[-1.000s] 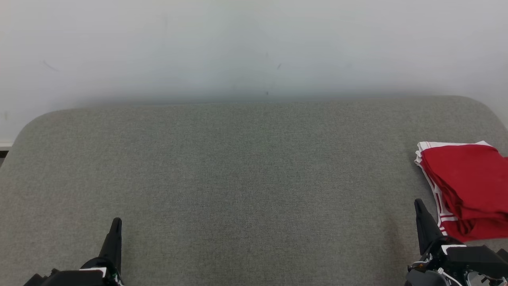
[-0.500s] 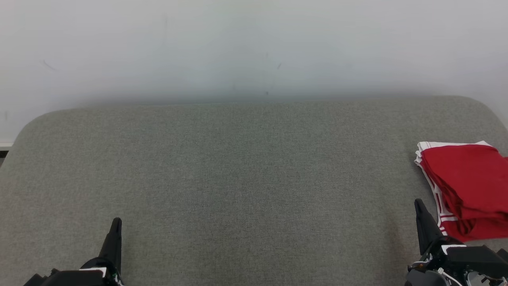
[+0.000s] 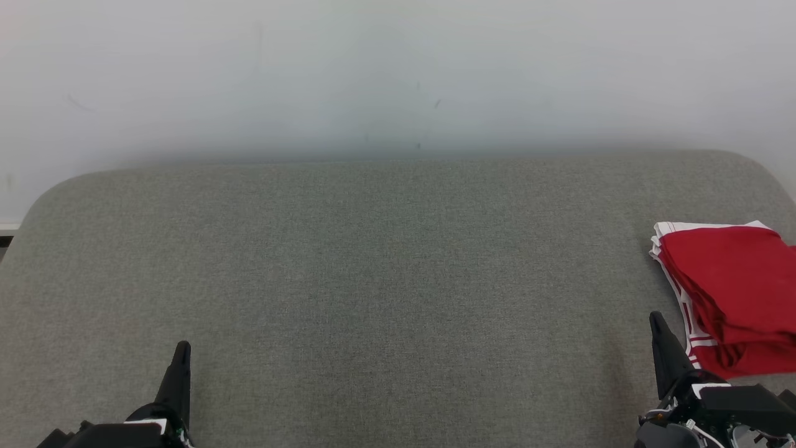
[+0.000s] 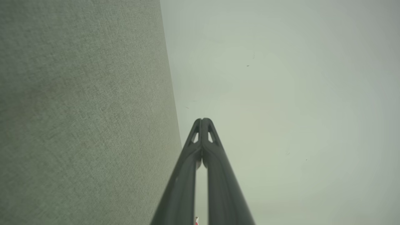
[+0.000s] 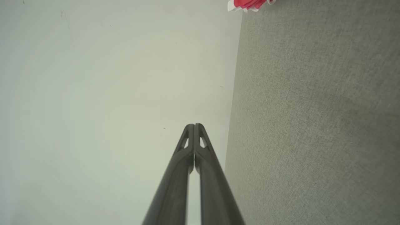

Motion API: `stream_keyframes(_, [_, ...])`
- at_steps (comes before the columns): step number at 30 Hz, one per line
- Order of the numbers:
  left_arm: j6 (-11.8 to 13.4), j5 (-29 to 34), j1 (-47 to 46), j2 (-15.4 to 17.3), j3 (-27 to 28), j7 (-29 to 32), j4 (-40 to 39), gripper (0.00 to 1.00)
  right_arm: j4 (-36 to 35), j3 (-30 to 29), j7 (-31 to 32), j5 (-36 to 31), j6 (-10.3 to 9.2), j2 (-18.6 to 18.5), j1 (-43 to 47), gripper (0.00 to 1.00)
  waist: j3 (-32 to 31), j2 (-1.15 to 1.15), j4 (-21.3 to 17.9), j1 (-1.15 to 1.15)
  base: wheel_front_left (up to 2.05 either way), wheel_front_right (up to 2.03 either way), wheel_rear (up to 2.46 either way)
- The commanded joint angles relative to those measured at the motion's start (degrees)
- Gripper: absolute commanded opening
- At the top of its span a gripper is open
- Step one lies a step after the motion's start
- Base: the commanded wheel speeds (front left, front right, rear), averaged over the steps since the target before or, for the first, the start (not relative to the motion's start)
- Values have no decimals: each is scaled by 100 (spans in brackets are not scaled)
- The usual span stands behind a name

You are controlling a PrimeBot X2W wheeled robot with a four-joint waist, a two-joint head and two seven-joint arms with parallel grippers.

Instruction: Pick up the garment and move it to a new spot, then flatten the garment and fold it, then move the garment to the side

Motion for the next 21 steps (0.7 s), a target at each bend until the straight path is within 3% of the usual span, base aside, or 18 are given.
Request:
stream_keyframes(1, [7,-20,-61,24,17,7,7,0,-6,-9,11,-19,4,13,-44,0,0,0,0,0,0,0,0])
stream_keyframes(21, [7,-18,-61,23,18,7,7,0,-5,-12,14,-22,4,15,-44,0,0,0,0,0,0,0,0])
